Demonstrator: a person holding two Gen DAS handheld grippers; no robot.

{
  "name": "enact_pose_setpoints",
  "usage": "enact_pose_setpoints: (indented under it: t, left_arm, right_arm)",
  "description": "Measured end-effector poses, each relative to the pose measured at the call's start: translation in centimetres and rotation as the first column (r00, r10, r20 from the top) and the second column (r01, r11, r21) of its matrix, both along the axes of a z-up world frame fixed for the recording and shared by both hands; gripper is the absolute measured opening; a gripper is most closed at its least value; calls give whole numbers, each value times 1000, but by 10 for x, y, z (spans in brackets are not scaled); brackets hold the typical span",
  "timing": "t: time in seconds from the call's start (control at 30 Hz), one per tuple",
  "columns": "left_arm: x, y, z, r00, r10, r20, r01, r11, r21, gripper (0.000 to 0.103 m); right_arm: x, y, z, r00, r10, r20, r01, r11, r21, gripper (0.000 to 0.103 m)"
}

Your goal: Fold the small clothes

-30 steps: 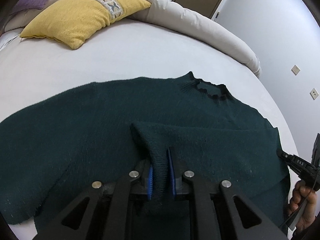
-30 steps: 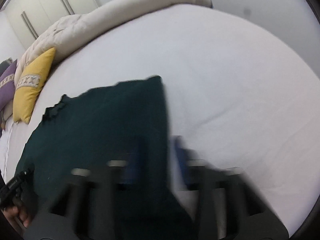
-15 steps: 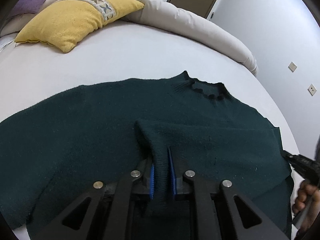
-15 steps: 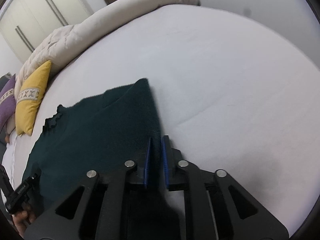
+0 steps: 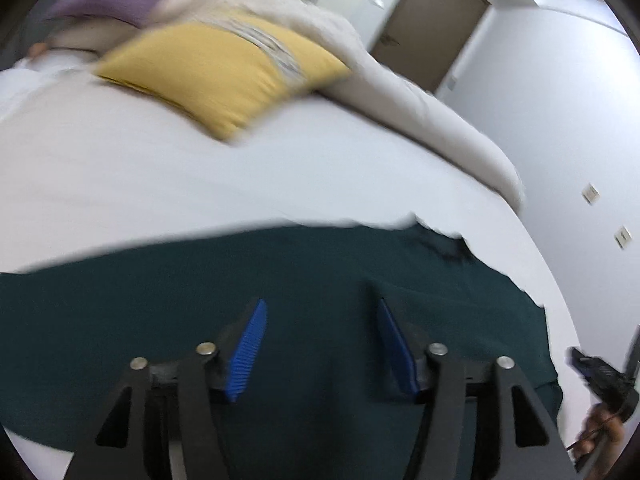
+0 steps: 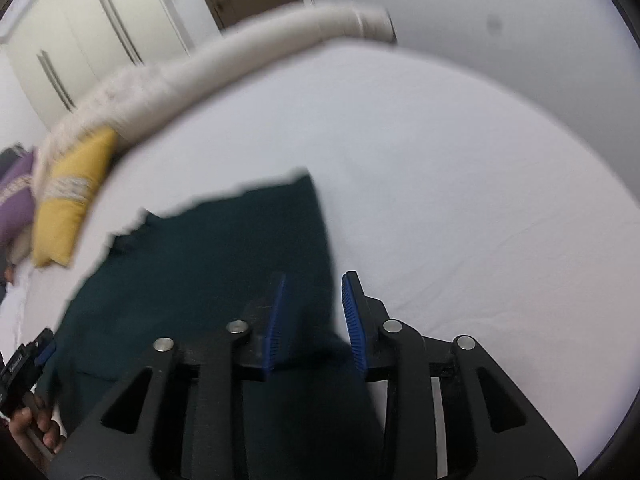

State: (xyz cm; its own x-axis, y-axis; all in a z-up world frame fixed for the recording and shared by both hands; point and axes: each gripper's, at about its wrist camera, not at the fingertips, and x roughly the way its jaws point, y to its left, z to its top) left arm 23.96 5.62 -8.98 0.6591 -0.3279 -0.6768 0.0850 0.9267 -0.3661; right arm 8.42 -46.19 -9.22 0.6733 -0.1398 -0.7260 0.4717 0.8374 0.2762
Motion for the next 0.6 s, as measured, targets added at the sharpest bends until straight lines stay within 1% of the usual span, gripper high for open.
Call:
enact_pose_setpoints:
  t: [0.03, 0.07, 0.1, 0.17, 0.2, 0.23, 0.27, 0.33, 0.4, 0.43, 0.47, 0.5, 0.53, 0.57, 0.6]
  left_arm:
    - [-7, 28, 4, 999, 54, 6, -54, 998, 32, 64]
    - [-13, 54, 6, 995, 97, 7, -97, 994, 45, 64]
    - [-20, 84, 6, 989, 151, 6, -151, 987, 55, 64]
    - [-35, 149, 5, 958, 287, -5, -286, 955, 73, 66]
    - [-46, 190, 2, 927, 375, -19, -373, 925, 71, 68]
    - [-54, 216, -3, 901, 432, -33, -429, 901, 66, 69]
    - [-63, 247, -8, 865, 498, -54, -495, 867, 59, 69]
    - [-77, 292, -19, 807, 582, -96, -581, 813, 39, 69]
    - [-87, 319, -30, 764, 630, -140, -629, 775, 57, 70]
    - [-91, 327, -36, 747, 645, -160, -644, 762, 64, 70]
    - [-93, 331, -42, 740, 648, -179, -647, 759, 69, 73]
    - [-93, 331, -47, 746, 637, -193, -637, 768, 74, 73]
    - [-93, 325, -52, 753, 629, -193, -623, 776, 97, 73]
    - [-93, 321, -53, 759, 626, -180, -617, 779, 112, 73]
    - [-91, 320, -53, 762, 623, -176, -612, 782, 117, 70]
  right_arm:
    - [-7, 8, 10, 1000, 5, 21, -5, 1000, -18, 51]
    - [-11, 19, 19, 999, 18, 43, -17, 999, -28, 54]
    - [-15, 30, 27, 997, 48, 62, -46, 999, -27, 55]
    - [-15, 52, 34, 991, 113, 67, -111, 993, -26, 55]
    - [-15, 65, 37, 987, 144, 67, -143, 989, -21, 55]
    - [-14, 77, 38, 983, 169, 67, -169, 986, -12, 55]
    - [-8, 92, 38, 979, 193, 66, -193, 981, 3, 55]
    - [-10, 112, 34, 973, 220, 66, -222, 975, 29, 55]
    - [-10, 137, 29, 966, 253, 59, -257, 965, 53, 55]
    - [-10, 149, 27, 961, 272, 49, -274, 960, 55, 55]
    - [-8, 162, 22, 956, 290, 40, -292, 955, 52, 55]
    - [-9, 170, 21, 952, 303, 34, -305, 951, 51, 55]
    - [-10, 179, 18, 948, 318, 28, -319, 946, 53, 55]
    - [-10, 187, 14, 944, 330, 18, -331, 942, 58, 55]
    - [-12, 191, 12, 942, 335, 13, -335, 940, 61, 55]
